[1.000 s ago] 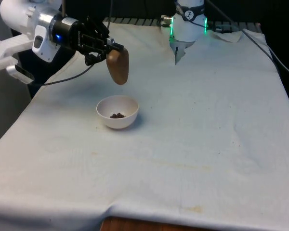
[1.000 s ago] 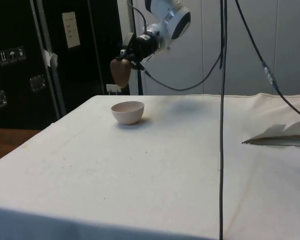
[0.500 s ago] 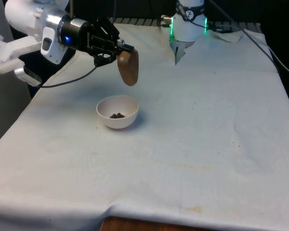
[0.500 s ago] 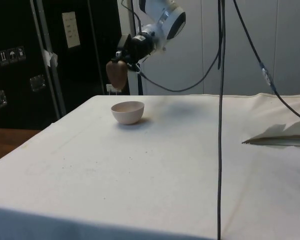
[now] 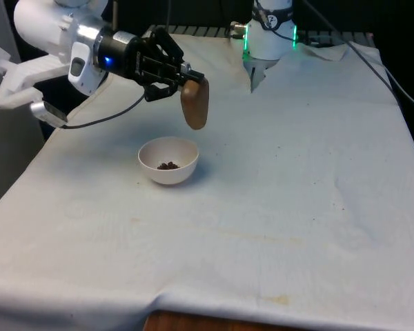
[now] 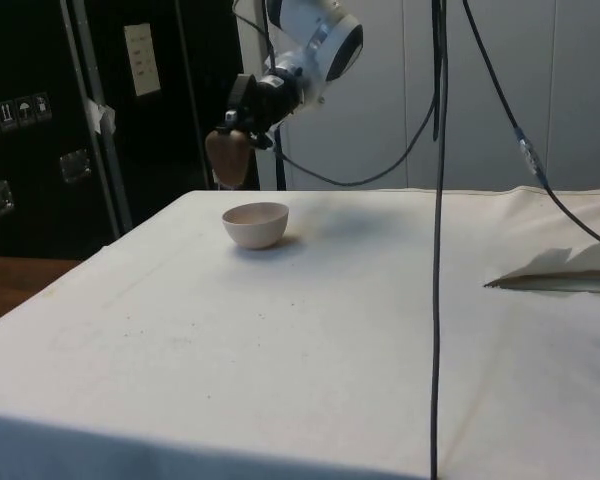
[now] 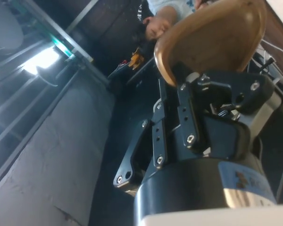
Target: Pour the coffee beans from the cup into the bowl.
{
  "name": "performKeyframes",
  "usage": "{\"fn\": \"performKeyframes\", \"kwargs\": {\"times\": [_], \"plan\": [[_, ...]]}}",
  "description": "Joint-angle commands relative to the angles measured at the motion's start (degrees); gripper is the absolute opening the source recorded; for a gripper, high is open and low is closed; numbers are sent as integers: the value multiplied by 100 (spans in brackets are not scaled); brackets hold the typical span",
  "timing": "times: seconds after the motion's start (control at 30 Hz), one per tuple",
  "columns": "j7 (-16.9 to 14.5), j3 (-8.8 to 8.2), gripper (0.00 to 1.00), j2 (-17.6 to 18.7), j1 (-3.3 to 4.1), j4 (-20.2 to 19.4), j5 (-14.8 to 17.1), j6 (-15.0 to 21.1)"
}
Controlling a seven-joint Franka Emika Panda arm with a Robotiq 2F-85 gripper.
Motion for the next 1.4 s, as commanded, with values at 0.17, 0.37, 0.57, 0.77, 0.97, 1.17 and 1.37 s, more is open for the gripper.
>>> {"fn": "performKeyframes", "kwargs": {"times": [0.17, 0.37, 0.57, 0.77, 0.97, 1.17, 1.37], "plan": [[-115, -115, 3, -97, 235, -109, -166, 252], [-201, -115, 3, -172, 344, -160, -321, 418], [-281, -109, 3, -235, 447, -212, -470, 579], [-350, -109, 3, -298, 556, -252, -619, 733], [-430, -103, 3, -367, 670, -321, -762, 900], [-533, -92, 3, -441, 779, -407, -905, 1066], [-659, -80, 3, -527, 922, -504, -1054, 1278]]}}
